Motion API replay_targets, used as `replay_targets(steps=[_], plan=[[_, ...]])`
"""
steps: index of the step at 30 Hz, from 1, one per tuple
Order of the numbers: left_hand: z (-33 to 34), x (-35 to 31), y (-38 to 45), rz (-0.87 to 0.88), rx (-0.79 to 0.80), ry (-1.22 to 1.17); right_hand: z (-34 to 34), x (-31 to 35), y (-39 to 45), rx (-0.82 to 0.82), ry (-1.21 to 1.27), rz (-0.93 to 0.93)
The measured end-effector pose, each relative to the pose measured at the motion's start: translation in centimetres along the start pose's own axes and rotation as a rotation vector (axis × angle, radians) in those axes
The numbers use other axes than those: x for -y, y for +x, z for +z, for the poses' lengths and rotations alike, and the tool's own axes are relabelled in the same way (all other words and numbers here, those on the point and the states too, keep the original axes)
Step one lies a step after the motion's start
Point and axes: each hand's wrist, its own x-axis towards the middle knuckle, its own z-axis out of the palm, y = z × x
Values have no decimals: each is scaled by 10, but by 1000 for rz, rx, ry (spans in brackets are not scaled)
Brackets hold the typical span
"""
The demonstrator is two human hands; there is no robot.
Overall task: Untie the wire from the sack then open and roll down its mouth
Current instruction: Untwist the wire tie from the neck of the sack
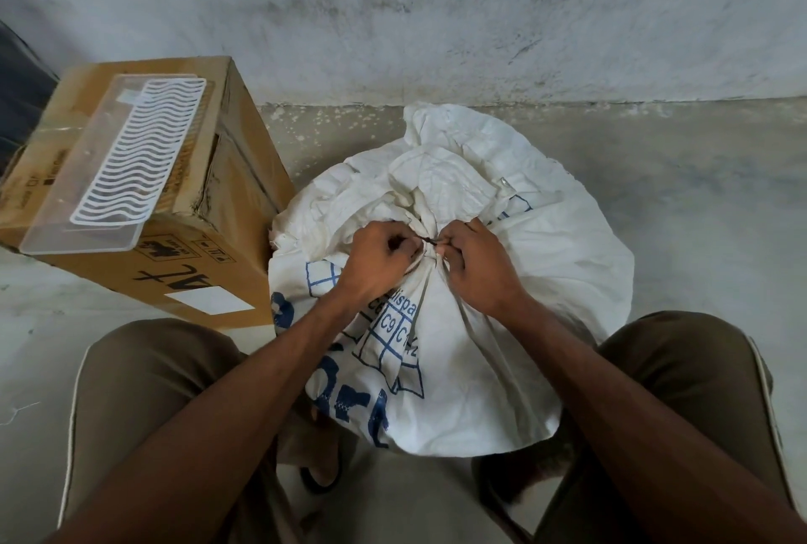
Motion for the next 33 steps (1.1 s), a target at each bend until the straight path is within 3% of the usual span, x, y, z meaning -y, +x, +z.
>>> replay_targets(steps=[1, 5, 8, 11, 15, 17, 20, 23, 24, 27, 29, 31, 33], plan=[[-1, -1, -1, 11, 14, 13, 0, 0, 0, 3, 1, 1], [-5, -1, -6, 446, 9, 536, -1, 1, 0, 2, 13, 14], [-7, -1, -4, 501, 31, 546, -2, 2, -1, 8, 20, 16], [-1, -4, -4, 349, 0, 302, -3, 3, -1, 7, 35, 14], [1, -5, 1, -122, -102, -43, -4, 4, 0, -1, 34, 4], [-3, -5, 4, -66, -35, 40, -4, 4, 0, 2, 33, 3], [-10, -3, 2, 224, 75, 310, -5, 4, 1, 4, 48, 15], [-9, -1, -1, 352, 54, 418, -6, 4, 1, 11, 45, 15], [-6, -2, -1, 304, 15, 335, -5, 4, 1, 8, 47, 12], [-4, -6, 4, -185, -129, -147, -6, 4, 3, -4, 56, 16], [-11, -4, 9, -395, -146, -397, -8, 5, 4, -27, 90, 19], [-19, -6, 10, -368, -97, -376, -9, 6, 4, -38, 112, 16], [-24, -7, 10, -197, -80, -135, -9, 8, 4, -55, 122, 15]])
